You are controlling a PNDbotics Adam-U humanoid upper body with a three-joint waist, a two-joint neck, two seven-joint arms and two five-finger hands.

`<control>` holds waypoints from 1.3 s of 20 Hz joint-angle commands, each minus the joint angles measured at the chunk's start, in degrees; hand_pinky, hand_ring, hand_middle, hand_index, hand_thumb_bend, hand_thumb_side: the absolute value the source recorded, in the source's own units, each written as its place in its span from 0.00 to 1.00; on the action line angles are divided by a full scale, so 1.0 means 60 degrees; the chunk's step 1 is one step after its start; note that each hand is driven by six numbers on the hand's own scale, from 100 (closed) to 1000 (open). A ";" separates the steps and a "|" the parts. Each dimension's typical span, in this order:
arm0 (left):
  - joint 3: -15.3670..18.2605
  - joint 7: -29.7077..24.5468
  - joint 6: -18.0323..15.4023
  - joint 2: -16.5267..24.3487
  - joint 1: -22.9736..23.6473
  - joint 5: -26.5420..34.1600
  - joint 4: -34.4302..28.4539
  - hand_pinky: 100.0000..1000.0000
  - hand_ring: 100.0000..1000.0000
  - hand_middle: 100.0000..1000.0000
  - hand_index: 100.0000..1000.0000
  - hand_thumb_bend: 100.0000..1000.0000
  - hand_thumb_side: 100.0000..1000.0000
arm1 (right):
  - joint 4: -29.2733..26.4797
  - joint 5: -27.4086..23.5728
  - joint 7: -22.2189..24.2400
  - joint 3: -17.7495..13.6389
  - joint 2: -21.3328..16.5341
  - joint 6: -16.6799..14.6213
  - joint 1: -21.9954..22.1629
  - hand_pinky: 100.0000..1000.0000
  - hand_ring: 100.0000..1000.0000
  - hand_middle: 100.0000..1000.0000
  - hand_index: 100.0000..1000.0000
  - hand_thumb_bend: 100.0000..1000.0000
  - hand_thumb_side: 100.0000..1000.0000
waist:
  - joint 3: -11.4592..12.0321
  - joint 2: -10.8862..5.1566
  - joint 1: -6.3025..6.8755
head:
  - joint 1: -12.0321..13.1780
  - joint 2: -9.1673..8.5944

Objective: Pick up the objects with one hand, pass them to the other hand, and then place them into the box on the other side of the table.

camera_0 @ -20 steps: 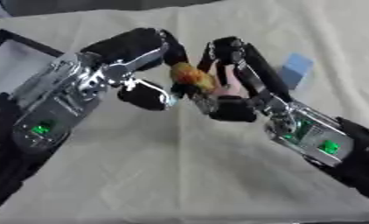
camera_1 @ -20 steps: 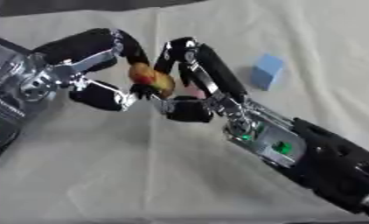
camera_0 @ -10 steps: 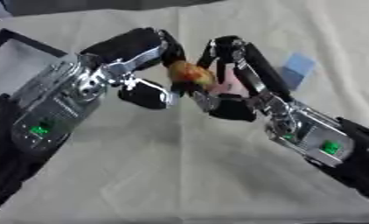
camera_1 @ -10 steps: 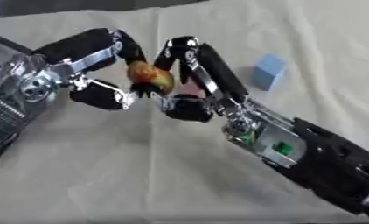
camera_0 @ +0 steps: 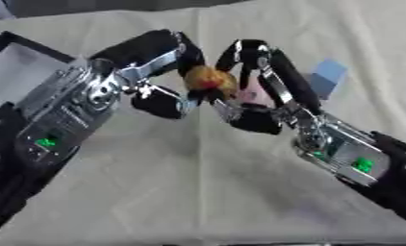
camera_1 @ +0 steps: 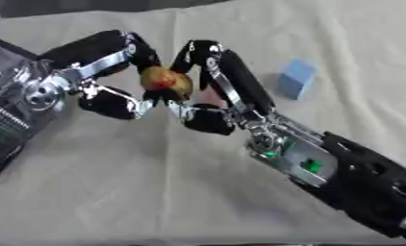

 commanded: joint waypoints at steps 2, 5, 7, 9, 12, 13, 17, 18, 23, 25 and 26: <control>0.0238 0.0100 -0.0032 0.0005 -0.0151 -0.0153 0.0024 0.71 0.54 0.37 0.33 0.00 0.02 | -0.0064 0.0223 0.0069 -0.0024 -0.0112 0.0131 -0.0036 0.35 0.66 0.63 0.63 0.55 0.00 | -0.0012 -0.0118 0.0047 | 0.0023 0.0051; 0.0252 0.0156 -0.0047 0.0009 -0.0141 -0.0238 0.0062 0.71 0.54 0.36 0.32 0.00 0.02 | -0.0064 0.0308 0.0112 -0.0016 -0.0112 0.0252 -0.0026 0.38 0.69 0.68 0.66 0.58 0.00 | -0.0020 -0.0125 0.0046 | 0.0029 0.0051; 0.0269 0.0185 -0.0041 0.0024 -0.0128 -0.0291 0.0105 0.71 0.53 0.35 0.31 0.00 0.02 | -0.0064 0.0349 0.0126 -0.0022 -0.0117 0.0332 -0.0024 0.40 0.73 0.72 0.69 0.60 0.00 | -0.0014 -0.0130 0.0050 | 0.0030 0.0051; 0.0279 0.0217 -0.0026 0.0034 -0.0118 -0.0315 0.0147 0.70 0.53 0.35 0.31 0.00 0.01 | -0.0064 0.0377 0.0147 -0.0018 -0.0125 0.0402 -0.0020 0.41 0.74 0.74 0.71 0.61 0.00 | -0.0009 -0.0135 0.0053 | 0.0032 0.0051; 0.0279 0.0202 -0.0053 0.0062 -0.0107 -0.0429 0.0173 0.70 0.53 0.34 0.30 0.01 0.01 | -0.0064 0.0442 0.0250 0.0000 -0.0129 0.0515 0.0002 0.42 0.77 0.78 0.73 0.63 0.00 | -0.0003 -0.0145 0.0048 | 0.0041 0.0051; 0.0284 0.0202 -0.0065 0.0076 -0.0101 -0.0480 0.0175 0.70 0.53 0.34 0.30 0.01 0.00 | -0.0064 0.0466 0.0288 0.0003 -0.0127 0.0551 0.0008 0.43 0.77 0.78 0.74 0.63 0.00 | -0.0002 -0.0148 0.0047 | 0.0041 0.0051; 0.0333 0.0216 -0.0073 0.0136 -0.0083 -0.0603 0.0220 0.69 0.53 0.34 0.30 0.02 0.00 | -0.0064 0.0528 0.0367 -0.0006 -0.0132 0.0636 0.0022 0.44 0.80 0.81 0.75 0.65 0.00 | 0.0007 -0.0167 0.0044 | 0.0039 0.0051; 0.0345 0.0211 -0.0073 0.0152 -0.0079 -0.0616 0.0225 0.69 0.53 0.34 0.30 0.03 0.00 | -0.0064 0.0546 0.0402 -0.0003 -0.0138 0.0683 0.0033 0.45 0.81 0.82 0.76 0.65 0.00 | 0.0008 -0.0171 0.0042 | 0.0040 0.0051; 0.0413 0.0133 -0.0051 0.0231 -0.0057 -0.0666 0.0215 0.69 0.52 0.34 0.30 0.03 0.00 | -0.0064 0.0685 0.0568 0.0006 -0.0136 0.0860 0.0058 0.45 0.81 0.83 0.76 0.64 0.00 | -0.0001 -0.0193 0.0035 | 0.0037 0.0051; 0.0481 0.0116 -0.0020 0.0280 -0.0045 -0.0679 0.0233 0.69 0.52 0.34 0.30 0.04 0.00 | -0.0064 0.0715 0.0570 0.0000 -0.0145 0.0880 0.0073 0.45 0.81 0.83 0.76 0.64 0.00 | -0.0004 -0.0206 0.0033 | 0.0046 0.0051; 0.0514 0.0107 -0.0008 0.0312 -0.0041 -0.0687 0.0247 0.69 0.52 0.34 0.30 0.04 0.00 | -0.0064 0.0729 0.0573 -0.0001 -0.0150 0.0886 0.0088 0.45 0.81 0.83 0.76 0.64 0.00 | -0.0005 -0.0214 0.0029 | 0.0048 0.0051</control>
